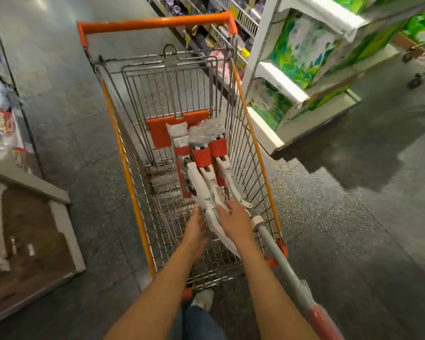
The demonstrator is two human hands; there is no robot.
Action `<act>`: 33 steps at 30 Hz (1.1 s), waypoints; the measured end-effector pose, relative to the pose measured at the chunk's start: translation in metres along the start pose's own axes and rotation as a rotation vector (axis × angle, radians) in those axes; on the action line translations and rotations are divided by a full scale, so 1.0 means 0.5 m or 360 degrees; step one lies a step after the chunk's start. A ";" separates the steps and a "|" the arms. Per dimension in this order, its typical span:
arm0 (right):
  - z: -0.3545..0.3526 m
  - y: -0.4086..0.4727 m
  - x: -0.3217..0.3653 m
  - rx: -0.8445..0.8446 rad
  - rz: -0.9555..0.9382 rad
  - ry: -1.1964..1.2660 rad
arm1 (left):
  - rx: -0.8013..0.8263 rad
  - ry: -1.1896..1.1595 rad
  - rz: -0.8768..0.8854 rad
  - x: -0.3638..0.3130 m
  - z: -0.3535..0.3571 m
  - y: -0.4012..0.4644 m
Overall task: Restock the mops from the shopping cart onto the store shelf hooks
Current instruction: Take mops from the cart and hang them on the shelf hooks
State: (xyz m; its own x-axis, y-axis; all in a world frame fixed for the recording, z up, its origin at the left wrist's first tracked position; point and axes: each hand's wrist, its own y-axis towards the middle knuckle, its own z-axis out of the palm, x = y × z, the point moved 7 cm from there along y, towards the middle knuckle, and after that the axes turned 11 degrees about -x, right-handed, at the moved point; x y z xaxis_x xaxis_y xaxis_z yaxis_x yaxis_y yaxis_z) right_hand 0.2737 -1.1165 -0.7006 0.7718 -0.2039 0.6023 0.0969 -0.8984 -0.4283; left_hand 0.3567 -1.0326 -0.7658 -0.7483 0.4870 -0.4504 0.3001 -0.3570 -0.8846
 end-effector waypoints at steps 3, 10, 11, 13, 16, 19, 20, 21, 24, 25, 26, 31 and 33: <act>0.034 0.031 -0.024 0.0050 0.0043 -0.0032 | -0.0010 -0.0097 -0.0116 0.019 0.014 0.061; 0.069 0.055 -0.043 0.0052 -0.0052 -0.0198 | 0.0124 -0.0366 -0.0204 0.020 0.052 0.135; 0.072 0.054 -0.044 0.0065 -0.0066 -0.0229 | 0.0124 -0.0391 -0.0221 0.016 0.055 0.142; 0.074 0.049 -0.042 0.0095 -0.0099 -0.0273 | 0.0089 -0.0400 -0.0255 0.012 0.057 0.151; 0.070 0.043 -0.036 0.0103 -0.0133 -0.0326 | -0.0006 -0.0347 -0.0335 0.018 0.056 0.159; 0.077 0.040 -0.035 0.0124 -0.0159 -0.0362 | -0.0076 -0.0329 -0.0402 0.025 0.052 0.156; 0.080 0.038 -0.037 0.0131 -0.0170 -0.0363 | -0.0089 -0.0348 -0.0406 0.029 0.050 0.158; 0.079 0.034 -0.039 0.0128 -0.0180 -0.0361 | -0.0113 -0.0342 -0.0403 0.030 0.047 0.155; 0.063 0.019 -0.039 0.0090 -0.0193 -0.0293 | -0.0099 -0.0338 -0.0403 0.041 0.044 0.152; 0.057 0.017 -0.038 0.0081 -0.0184 -0.0254 | -0.0096 -0.0345 -0.0404 0.045 0.042 0.152; 0.051 0.014 -0.037 0.0074 -0.0187 -0.0217 | -0.0091 -0.0355 -0.0397 0.045 0.041 0.146; 0.013 -0.006 -0.012 0.0041 -0.0265 -0.0136 | 0.0024 -0.0415 -0.0278 0.020 0.050 0.104; -0.009 -0.016 0.005 0.0015 -0.0288 -0.0122 | 0.0062 -0.0425 -0.0224 0.002 0.055 0.083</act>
State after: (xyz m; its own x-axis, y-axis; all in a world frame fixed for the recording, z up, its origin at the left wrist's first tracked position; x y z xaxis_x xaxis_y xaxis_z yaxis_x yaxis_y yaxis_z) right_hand 0.2718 -1.1117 -0.6926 0.7870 -0.0090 0.6169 0.2439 -0.9139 -0.3245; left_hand 0.3521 -1.0686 -0.7995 -0.9115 0.3091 -0.2713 0.1632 -0.3337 -0.9284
